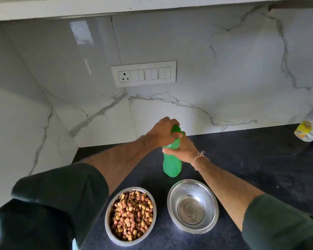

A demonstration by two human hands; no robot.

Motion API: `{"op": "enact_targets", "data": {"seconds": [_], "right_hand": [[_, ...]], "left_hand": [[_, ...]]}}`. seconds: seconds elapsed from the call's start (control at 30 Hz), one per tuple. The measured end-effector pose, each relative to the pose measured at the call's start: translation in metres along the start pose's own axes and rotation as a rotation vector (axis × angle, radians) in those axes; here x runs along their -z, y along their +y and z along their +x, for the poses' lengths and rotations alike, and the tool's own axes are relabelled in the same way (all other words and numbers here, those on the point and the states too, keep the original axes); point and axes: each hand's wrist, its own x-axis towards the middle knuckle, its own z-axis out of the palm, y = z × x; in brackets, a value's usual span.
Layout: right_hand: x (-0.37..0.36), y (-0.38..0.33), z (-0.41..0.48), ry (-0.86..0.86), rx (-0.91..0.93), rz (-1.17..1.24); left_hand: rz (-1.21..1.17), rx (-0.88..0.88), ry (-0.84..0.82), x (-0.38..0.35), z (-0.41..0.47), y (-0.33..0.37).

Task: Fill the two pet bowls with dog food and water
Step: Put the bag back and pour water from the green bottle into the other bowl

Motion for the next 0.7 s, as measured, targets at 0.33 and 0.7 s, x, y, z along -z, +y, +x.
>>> {"op": "enact_targets", "data": {"seconds": [0.33, 0.7], "right_hand": [[-0.013, -0.003, -0.002, 0.099, -0.044, 0.052], [-0.013, -0.001, -0.001, 0.054, -0.033, 0.101]], "left_hand": [[-0.061, 0.081, 0.017, 0.017, 0.001, 0.001], [0.391, 0.000, -0.271, 0.035, 0.016, 0.016]]}}
